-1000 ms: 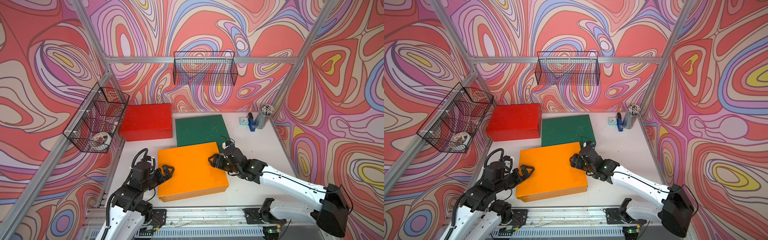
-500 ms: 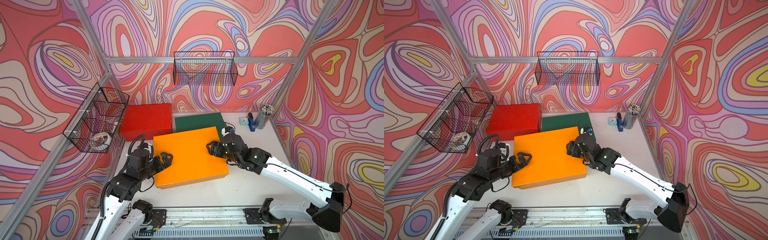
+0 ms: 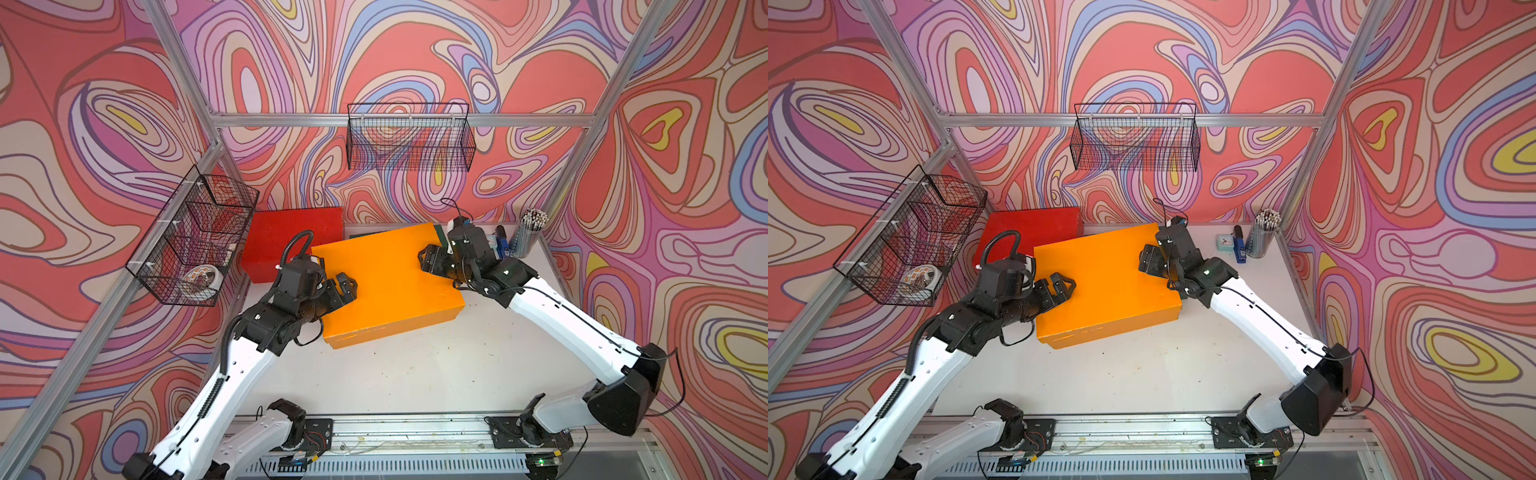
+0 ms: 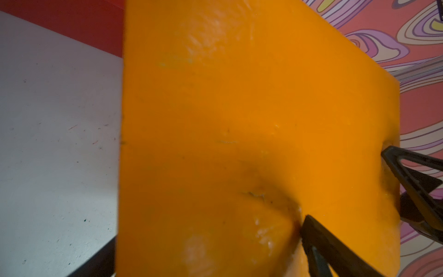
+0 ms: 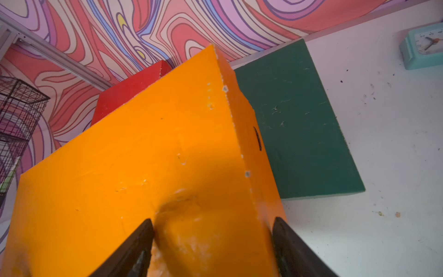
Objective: Stack the shoeboxes
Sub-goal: Place the shoebox at the shoebox.
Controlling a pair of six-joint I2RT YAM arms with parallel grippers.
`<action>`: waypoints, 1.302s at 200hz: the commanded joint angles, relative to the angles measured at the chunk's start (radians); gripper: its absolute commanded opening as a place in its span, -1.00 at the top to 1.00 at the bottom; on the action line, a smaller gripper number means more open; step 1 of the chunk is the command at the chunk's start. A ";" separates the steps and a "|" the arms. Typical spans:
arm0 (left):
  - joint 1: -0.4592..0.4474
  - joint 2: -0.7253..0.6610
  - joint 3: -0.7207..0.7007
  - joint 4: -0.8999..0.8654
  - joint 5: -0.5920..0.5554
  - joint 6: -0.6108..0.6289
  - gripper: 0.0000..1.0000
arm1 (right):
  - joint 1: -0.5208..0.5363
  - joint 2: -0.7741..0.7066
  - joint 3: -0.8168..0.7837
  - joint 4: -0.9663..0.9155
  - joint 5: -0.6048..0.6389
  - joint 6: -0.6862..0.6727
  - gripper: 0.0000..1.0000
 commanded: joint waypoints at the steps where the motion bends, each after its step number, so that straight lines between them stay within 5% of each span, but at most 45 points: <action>1: -0.074 0.089 0.108 0.323 0.305 0.019 -0.96 | 0.040 0.070 0.073 0.140 -0.326 0.013 -0.56; 124: -0.064 0.504 0.448 0.240 0.248 0.169 -0.94 | -0.126 0.354 0.278 0.114 -0.422 -0.079 -0.53; 260: 0.143 0.538 0.181 0.362 0.289 0.135 -0.85 | -0.226 0.415 0.192 0.162 -0.397 -0.080 -0.59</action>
